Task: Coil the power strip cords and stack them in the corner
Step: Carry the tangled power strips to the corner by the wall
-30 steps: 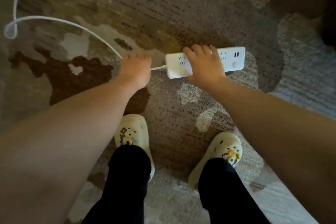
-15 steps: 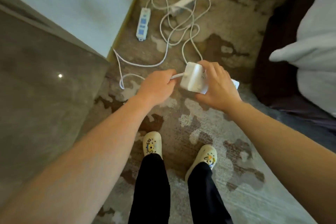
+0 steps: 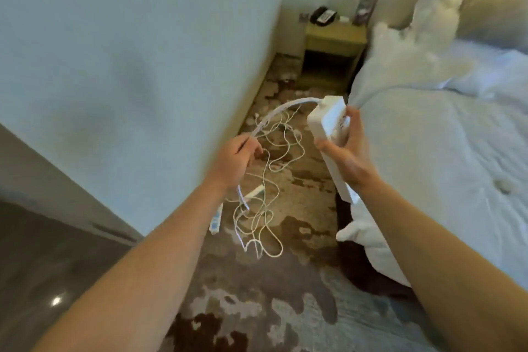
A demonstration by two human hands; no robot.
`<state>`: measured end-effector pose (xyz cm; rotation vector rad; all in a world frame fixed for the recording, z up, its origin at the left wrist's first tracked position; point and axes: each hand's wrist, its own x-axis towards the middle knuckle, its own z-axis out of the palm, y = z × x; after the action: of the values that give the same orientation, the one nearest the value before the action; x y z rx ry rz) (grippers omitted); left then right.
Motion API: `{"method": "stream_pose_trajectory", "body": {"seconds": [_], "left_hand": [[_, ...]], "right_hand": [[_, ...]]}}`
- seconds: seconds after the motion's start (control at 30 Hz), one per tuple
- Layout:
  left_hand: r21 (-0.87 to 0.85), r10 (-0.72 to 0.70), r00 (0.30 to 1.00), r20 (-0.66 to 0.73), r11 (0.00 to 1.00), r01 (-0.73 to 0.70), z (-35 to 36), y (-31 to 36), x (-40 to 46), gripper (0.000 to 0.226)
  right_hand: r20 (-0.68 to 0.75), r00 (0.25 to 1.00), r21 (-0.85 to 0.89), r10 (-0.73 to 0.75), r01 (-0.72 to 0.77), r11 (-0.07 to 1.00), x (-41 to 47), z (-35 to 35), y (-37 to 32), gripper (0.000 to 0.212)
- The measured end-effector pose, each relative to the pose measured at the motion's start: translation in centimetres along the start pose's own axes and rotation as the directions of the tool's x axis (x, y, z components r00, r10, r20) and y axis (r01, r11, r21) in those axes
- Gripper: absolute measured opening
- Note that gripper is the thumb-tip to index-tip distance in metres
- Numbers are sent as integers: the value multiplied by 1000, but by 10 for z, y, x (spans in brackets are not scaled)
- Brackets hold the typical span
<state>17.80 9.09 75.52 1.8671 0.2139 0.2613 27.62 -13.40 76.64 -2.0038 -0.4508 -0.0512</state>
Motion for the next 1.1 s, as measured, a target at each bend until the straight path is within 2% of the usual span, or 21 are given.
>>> {"method": "stream_pose_trajectory", "body": {"seconds": [0.13,0.3,0.53,0.63,0.77,0.83,0.97,1.1], "left_hand": [[-50,152,982,-109,986,-159,-3,85,59,32],[-11,215,959,-187,975,-221,20,150,130,32],[119,424,844,-328,905,-408,41,295,245,29],[140,379,851,-364,925,-353,50,289,288,29],[168,175,943,-284,977,-131,65,230,339,30],[171,99,963,-250,984,-57,71,208,371,31],[83,40,979,-202,996,-24,76,178,456,30],[-49,20,949,-314,998,-38,79,151,555,19]], "right_hand": [[-71,992,83,-102,108,991,59,-48,-55,66],[-30,986,75,-163,165,983,125,-94,-61,67],[-69,959,131,-276,283,950,246,-167,-72,60],[-60,950,122,-306,311,943,301,-184,-65,66],[-6,967,68,-256,256,964,363,-181,-24,78],[12,975,63,-224,223,973,395,-173,-3,81],[44,979,62,-198,195,979,477,-158,24,84],[84,978,-47,-192,196,979,568,-143,42,81]]}}
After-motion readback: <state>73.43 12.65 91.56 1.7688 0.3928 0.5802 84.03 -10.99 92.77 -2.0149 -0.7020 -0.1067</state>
